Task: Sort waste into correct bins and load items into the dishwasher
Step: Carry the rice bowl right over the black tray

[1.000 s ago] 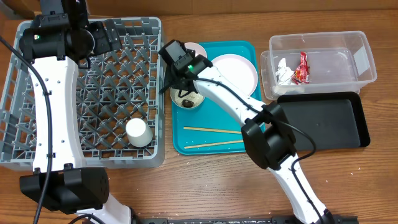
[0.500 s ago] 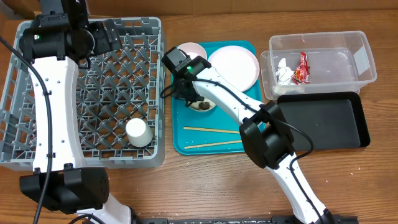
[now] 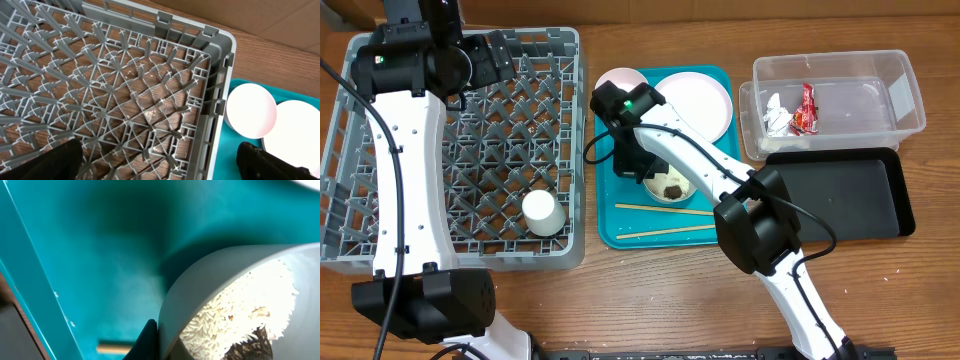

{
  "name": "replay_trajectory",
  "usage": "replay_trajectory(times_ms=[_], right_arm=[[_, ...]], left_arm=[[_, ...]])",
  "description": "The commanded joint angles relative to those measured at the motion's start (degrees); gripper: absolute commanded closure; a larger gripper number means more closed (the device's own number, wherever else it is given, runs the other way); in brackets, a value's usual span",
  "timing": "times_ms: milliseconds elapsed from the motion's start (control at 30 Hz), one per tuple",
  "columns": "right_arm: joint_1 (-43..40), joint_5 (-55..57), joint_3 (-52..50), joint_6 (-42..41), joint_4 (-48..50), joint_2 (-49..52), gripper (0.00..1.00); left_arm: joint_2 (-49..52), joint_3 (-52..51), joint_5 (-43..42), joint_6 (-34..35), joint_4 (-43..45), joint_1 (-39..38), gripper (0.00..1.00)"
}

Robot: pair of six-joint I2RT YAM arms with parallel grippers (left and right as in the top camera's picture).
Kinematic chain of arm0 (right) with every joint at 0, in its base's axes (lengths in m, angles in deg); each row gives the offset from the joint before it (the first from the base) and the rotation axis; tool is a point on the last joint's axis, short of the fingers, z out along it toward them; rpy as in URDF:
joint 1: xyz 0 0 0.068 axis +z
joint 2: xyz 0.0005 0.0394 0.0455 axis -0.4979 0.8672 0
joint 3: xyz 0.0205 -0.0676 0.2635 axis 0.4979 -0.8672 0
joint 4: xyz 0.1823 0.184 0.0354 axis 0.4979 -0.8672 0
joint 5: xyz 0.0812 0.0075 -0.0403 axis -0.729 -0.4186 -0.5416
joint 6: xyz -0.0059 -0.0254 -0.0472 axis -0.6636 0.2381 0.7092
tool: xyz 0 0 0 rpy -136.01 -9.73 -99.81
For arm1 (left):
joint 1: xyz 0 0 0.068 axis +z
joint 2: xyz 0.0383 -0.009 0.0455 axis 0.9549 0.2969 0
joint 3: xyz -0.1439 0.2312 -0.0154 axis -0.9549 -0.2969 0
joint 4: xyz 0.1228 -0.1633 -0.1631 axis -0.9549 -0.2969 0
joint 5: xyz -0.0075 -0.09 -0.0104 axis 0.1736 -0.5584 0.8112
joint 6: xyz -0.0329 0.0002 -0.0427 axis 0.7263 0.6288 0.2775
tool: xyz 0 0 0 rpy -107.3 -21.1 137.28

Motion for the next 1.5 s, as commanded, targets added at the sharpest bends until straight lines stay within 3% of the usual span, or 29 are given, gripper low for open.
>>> replay_trajectory(times_ms=[0,500,767,1067,1467], right_arm=[[0.7,-0.9,0.6,4.1,-2.4,-5.9,0.96],[-1.4,6.5,0.4,7.0,-15.8,-29.0,0.96],[-7.3,6.7,-6.4,9.4,-15.7,-34.8,0.96],[-18.8,6.0,-24.6,12.3,-9.4,-43.3,0.96],[-31.7,-2.9,-36.3,22.5,-2.9,-47.3,0.96]], left_arm=[[0.5,0.0,0.2,0.6,0.0,0.2,0.00],[0.5,0.0,0.2,0.6,0.0,0.2,0.00],[0.5,0.0,0.2,0.6,0.0,0.2,0.00],[0.5,0.0,0.2,0.6,0.0,0.2,0.00],[0.5,0.0,0.2,0.6,0.0,0.2,0.00]])
